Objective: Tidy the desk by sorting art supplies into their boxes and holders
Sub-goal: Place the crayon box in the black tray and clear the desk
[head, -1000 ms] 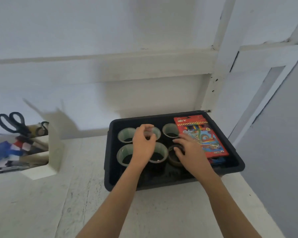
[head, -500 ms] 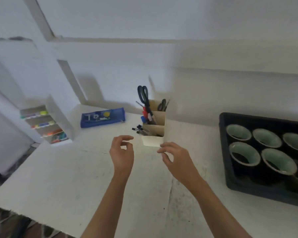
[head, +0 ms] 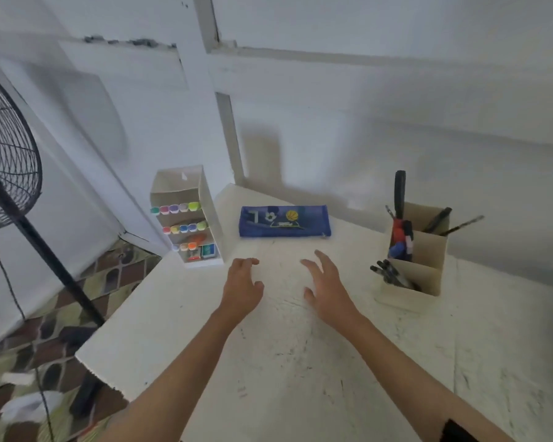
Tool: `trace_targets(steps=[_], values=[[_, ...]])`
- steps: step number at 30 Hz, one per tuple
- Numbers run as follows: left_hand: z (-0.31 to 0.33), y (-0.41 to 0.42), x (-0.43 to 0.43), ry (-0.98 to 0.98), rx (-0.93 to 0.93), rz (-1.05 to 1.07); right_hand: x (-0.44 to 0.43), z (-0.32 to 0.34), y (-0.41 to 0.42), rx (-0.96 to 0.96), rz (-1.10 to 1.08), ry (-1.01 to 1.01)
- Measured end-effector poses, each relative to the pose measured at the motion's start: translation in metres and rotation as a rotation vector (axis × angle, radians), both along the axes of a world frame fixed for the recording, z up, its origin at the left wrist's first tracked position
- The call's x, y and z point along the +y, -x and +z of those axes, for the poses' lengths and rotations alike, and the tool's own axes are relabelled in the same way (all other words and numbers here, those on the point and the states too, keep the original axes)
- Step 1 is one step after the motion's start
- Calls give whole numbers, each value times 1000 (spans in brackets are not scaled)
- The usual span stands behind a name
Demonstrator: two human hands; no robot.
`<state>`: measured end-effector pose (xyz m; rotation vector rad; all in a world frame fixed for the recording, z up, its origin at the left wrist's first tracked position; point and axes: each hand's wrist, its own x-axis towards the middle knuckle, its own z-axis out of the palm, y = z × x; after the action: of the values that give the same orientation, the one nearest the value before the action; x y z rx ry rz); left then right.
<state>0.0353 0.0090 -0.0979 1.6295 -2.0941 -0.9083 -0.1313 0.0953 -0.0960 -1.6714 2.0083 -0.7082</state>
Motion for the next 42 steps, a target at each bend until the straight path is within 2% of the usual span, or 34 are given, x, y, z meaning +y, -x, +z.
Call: trace_targets(steps=[4, 7, 10, 15, 18, 22, 27, 32, 37, 42], values=[[-5, 16, -34, 52, -54, -29, -49, -11, 9, 80, -116, 91], [-8, 33, -53, 61, 0, 54, -72, -18, 17, 42, -248, 81], [-12, 45, -65, -11, 69, 183, -83, -26, 22, 39, -344, 63], [-23, 47, -75, 15, 53, 236, -84, -37, 26, 128, -349, 121], [-21, 46, -75, 35, 85, 252, -83, -38, 28, 79, -354, 154], [-8, 47, -69, 49, 227, 247, -77, -31, 23, -50, -378, 274], [24, 50, -58, 78, 216, 300, -73, 15, 9, -106, -470, 512], [78, 56, -37, 162, 306, 322, -59, 83, 4, -103, -483, 767], [146, 65, -11, 320, 605, 186, -25, 155, 26, -80, -463, 967], [198, 90, 35, 484, 733, 101, 27, 206, 59, -38, -456, 1096]])
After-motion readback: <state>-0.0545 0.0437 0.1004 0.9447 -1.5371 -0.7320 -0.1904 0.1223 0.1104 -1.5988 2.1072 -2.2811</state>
